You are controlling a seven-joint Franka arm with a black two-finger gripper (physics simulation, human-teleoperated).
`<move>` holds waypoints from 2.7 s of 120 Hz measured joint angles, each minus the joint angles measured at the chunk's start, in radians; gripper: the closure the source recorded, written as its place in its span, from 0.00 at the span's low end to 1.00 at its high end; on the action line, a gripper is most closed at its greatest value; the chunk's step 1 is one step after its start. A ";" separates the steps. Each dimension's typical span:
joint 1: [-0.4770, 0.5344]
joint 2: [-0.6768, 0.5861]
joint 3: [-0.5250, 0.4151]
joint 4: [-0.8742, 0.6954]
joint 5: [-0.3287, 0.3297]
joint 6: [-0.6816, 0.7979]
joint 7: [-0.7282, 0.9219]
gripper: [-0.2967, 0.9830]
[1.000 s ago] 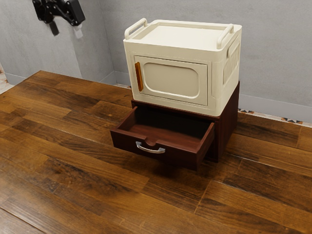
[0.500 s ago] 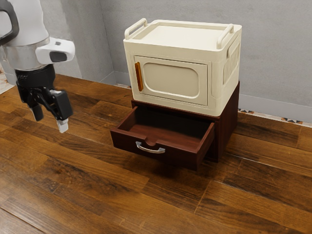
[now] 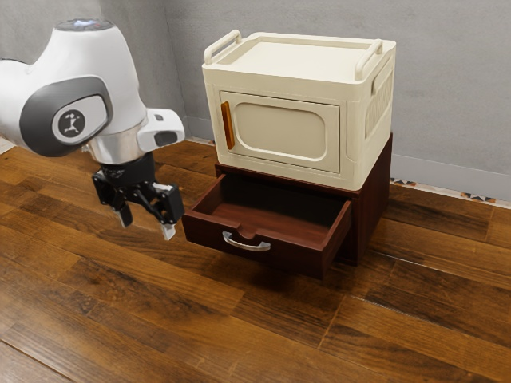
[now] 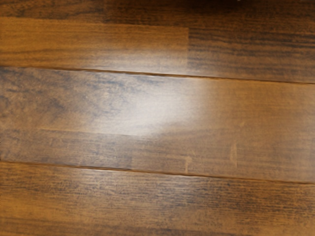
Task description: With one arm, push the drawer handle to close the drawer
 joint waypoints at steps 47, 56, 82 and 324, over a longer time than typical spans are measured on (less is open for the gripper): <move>0.048 0.234 -0.150 -0.002 0.080 0.194 -0.057 0.79; 0.050 0.273 -0.170 -0.003 0.082 0.250 -0.065 0.81; -0.039 0.313 -0.136 -0.036 0.087 0.385 -0.094 0.84; -0.081 0.789 -0.030 0.341 0.473 0.536 -0.292 0.85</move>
